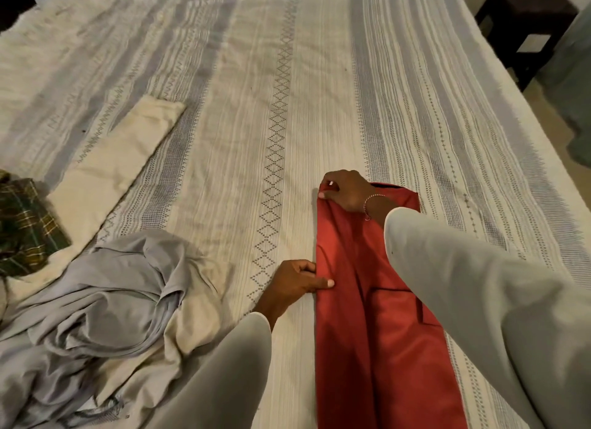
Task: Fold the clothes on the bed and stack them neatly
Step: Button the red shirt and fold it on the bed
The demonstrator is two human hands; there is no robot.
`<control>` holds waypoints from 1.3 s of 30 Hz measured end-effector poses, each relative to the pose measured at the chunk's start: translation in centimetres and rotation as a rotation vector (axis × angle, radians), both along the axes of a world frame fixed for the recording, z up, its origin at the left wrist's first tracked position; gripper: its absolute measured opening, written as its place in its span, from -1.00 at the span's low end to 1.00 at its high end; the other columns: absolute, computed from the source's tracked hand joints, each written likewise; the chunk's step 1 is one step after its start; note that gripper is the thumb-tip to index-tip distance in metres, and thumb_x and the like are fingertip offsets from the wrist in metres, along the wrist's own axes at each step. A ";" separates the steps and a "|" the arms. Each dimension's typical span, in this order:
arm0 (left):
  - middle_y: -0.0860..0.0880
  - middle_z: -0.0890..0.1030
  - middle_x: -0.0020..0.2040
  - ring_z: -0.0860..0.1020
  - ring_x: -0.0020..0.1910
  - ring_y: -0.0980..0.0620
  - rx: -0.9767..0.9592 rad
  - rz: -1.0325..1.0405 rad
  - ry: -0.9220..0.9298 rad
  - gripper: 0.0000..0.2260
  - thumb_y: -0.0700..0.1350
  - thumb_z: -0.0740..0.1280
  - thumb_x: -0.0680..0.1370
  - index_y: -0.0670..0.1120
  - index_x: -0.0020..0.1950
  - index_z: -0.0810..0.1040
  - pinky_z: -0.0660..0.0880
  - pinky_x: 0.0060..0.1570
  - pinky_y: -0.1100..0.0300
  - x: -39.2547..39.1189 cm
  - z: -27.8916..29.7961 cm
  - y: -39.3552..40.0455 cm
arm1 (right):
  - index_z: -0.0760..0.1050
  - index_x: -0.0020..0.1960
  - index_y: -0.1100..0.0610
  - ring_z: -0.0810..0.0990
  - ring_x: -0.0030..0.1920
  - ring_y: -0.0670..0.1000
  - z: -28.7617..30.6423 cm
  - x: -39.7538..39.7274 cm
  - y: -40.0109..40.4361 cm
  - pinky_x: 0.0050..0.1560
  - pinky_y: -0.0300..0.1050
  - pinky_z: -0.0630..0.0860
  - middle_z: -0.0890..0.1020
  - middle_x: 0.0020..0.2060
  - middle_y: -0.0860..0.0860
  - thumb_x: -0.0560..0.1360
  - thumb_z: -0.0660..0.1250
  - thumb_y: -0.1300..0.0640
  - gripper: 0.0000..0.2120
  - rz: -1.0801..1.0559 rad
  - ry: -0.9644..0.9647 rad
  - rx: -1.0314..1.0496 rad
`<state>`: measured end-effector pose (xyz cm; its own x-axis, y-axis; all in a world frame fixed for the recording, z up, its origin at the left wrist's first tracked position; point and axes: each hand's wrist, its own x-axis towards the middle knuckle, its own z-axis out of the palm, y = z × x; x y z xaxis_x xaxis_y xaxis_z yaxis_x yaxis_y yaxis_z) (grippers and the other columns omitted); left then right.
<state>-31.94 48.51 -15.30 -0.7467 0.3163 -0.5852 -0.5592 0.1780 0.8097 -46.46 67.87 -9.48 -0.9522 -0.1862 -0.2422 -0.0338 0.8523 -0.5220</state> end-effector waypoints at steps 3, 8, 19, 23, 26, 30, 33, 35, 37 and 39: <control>-0.19 0.72 -0.01 0.70 0.00 -0.10 0.025 -0.037 -0.002 -0.67 -0.20 0.62 0.37 -0.26 0.07 0.67 0.63 0.10 0.07 -0.2 -0.3 -0.6 | 0.59 0.05 -0.02 0.63 0.00 0.13 -1.2 0.2 -0.1 0.08 0.04 0.54 0.70 -0.02 0.05 0.60 0.32 0.00 -0.89 -0.057 0.105 0.012; -0.16 0.72 0.06 0.69 0.10 -0.12 0.086 -0.110 -0.049 -0.64 -0.17 0.59 0.42 -0.23 0.17 0.63 0.59 0.20 -0.06 -0.4 -0.7 -1.5 | 0.44 0.42 0.05 0.55 0.20 0.18 -2.1 3.2 -1.5 0.19 0.13 0.42 0.62 0.20 0.09 0.66 0.17 0.07 -0.66 -0.027 0.409 0.343; -0.19 0.72 0.05 0.69 0.10 -0.13 0.100 -0.056 -0.056 -0.68 -0.22 0.54 0.46 -0.22 0.18 0.62 0.58 0.21 -0.09 0.6 0.0 -1.2 | 0.03 0.65 0.11 -0.03 0.62 0.21 -6.0 11.3 -4.6 0.60 0.16 -0.14 0.05 0.61 0.26 0.56 -0.28 -0.32 -0.20 0.083 0.132 0.336; -0.17 0.72 0.05 0.69 0.09 -0.12 0.105 -0.029 -0.048 -0.69 -0.19 0.56 0.45 -0.20 0.16 0.64 0.59 0.20 -0.08 0.9 -0.2 -1.3 | -0.17 0.65 0.09 -0.21 0.63 0.02 -5.8 9.7 -3.4 0.59 -0.01 -0.30 -0.14 0.64 0.10 0.56 -0.33 -0.31 -0.23 0.135 0.066 0.192; -0.13 0.73 0.03 0.70 0.07 -0.10 0.070 -0.002 -0.028 -0.70 -0.18 0.58 0.43 -0.18 0.13 0.66 0.61 0.15 -0.05 1.0 -0.5 -1.1 | -0.05 0.65 0.15 -0.10 0.63 0.00 -5.4 9.7 -2.5 0.61 0.06 -0.11 0.01 0.64 0.07 0.69 -0.16 -0.16 -0.37 0.155 0.128 0.095; -0.15 0.73 -0.07 0.71 0.00 -0.13 0.007 0.142 0.018 -0.85 -0.21 0.50 0.50 -0.22 0.05 0.69 0.66 0.05 -0.01 1.3 0.0 -0.5 | 0.28 0.55 0.23 0.22 0.57 0.06 -4.5 12.6 -3.5 0.58 0.06 0.13 0.32 0.55 0.13 0.71 -0.02 0.02 -0.50 -0.085 0.432 -0.056; -0.17 0.73 -0.09 0.71 -0.04 -0.13 -0.017 0.213 0.031 -0.87 -0.19 0.47 0.53 -0.22 0.03 0.69 0.65 0.05 -0.02 2.0 0.1 -0.3 | 0.41 0.46 0.24 0.39 0.48 0.10 -4.9 18.4 -4.8 0.52 0.07 0.28 0.46 0.45 0.15 0.69 0.05 0.11 -0.59 -0.173 0.529 -0.009; -0.19 0.73 -0.07 0.70 -0.04 -0.14 0.006 0.260 0.013 -0.88 -0.19 0.45 0.55 -0.22 0.03 0.68 0.65 0.05 0.00 2.4 0.1 -0.2 | 0.39 0.48 0.22 0.38 0.49 0.12 -6.2 22.7 -5.3 0.50 0.10 0.28 0.44 0.47 0.15 0.70 0.03 0.06 -0.56 -0.101 0.465 0.116; -0.17 0.72 -0.07 0.70 -0.05 -0.11 0.053 0.329 -0.011 -0.90 -0.22 0.44 0.56 -0.21 0.04 0.67 0.65 -0.01 0.07 3.1 0.4 -0.2 | 0.26 0.57 0.21 0.25 0.57 0.12 -7.2 26.3 -5.5 0.53 0.11 0.16 0.31 0.55 0.15 0.71 -0.03 -0.07 -0.47 -0.005 0.335 0.239; -0.15 0.71 -0.08 0.70 -0.11 -0.03 0.106 0.392 -0.017 -0.87 -0.25 0.46 0.54 -0.24 0.06 0.65 0.64 -0.05 0.14 4.5 0.9 -0.1 | 0.11 0.62 0.19 0.08 0.62 0.10 -7.4 28.4 -5.3 0.57 0.10 0.05 0.15 0.61 0.13 0.71 -0.09 -0.14 -0.40 0.036 0.284 0.279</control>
